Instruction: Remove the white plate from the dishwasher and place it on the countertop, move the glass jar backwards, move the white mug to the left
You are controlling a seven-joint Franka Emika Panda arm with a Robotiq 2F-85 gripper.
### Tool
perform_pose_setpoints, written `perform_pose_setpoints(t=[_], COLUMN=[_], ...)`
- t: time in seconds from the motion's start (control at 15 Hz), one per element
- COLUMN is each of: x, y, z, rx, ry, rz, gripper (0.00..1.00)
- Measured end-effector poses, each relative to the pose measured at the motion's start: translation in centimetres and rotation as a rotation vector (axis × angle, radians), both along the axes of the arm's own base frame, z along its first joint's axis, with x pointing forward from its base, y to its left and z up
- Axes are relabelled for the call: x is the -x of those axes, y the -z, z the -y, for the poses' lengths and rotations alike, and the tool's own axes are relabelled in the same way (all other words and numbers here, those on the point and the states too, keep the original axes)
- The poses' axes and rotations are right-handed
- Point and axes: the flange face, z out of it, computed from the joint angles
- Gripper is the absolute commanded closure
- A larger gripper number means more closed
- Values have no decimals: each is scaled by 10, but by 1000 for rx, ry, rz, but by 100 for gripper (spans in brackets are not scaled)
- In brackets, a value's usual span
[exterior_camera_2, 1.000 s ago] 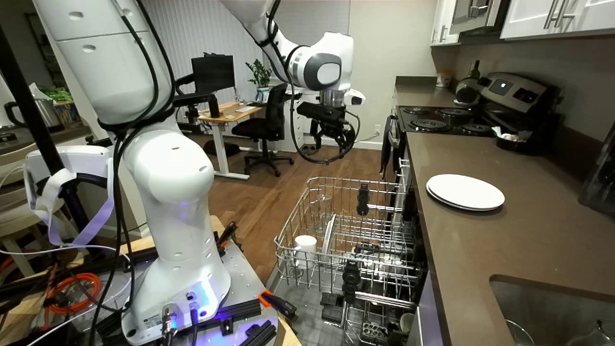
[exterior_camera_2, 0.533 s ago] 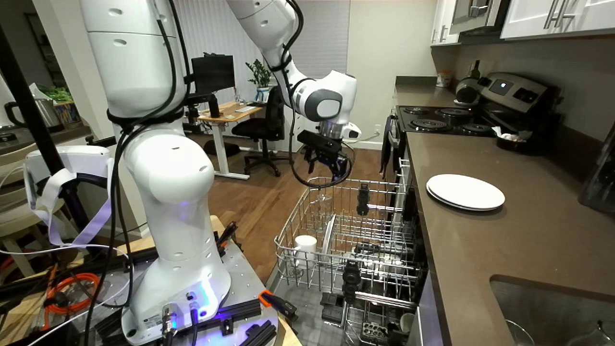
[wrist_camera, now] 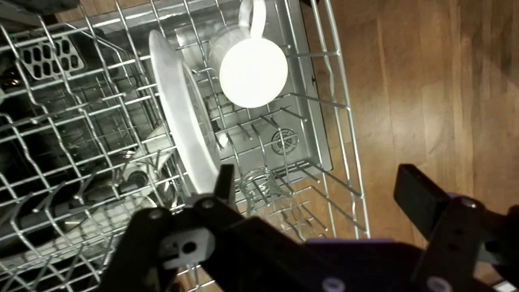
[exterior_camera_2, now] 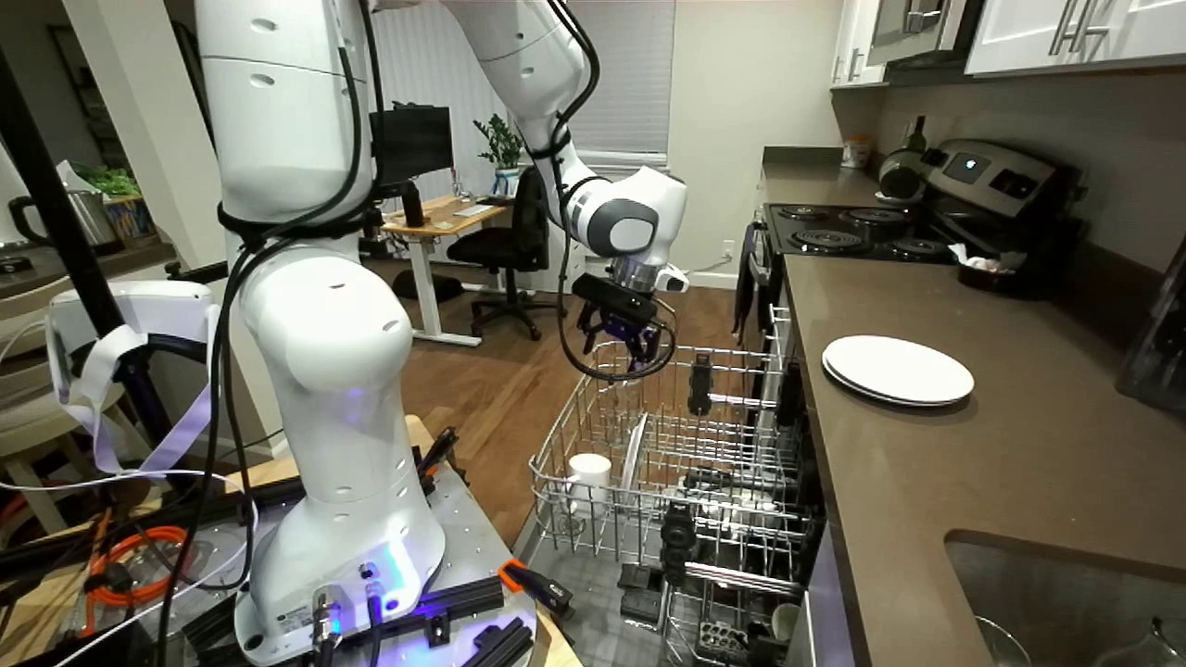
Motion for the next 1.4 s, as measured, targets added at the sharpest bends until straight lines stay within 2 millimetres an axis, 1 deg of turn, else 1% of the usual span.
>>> perform_pose_setpoints(t=[0.2,0.33,0.47,0.6,0.73,0.8,0.87,0.93,1.0,1.07,1.13,1.2,1.4], x=[-1,-4,-9,-12,-15,-16,-17,-19,-21,-24,-27,-30,-39], y=[28,45,56,66,75,80,85,89,94,98,102,105,111], z=[-5,4,24,52,78,87,93,96,96,95,93,90,86], rx=[-37,-73,-108,-139,-167,-183,-202,-218,-232,-244,-255,-264,-281], ry=[-165,-272,-351,-395,-420,-422,-420,-415,-412,-413,-413,-412,-396], rz=[-21,-25,-17,-12,-10,-18,-33,-50,-67,-81,-90,-94,-92], gripper=[0,0,0,0,26,25,27,31,31,33,51,56,64])
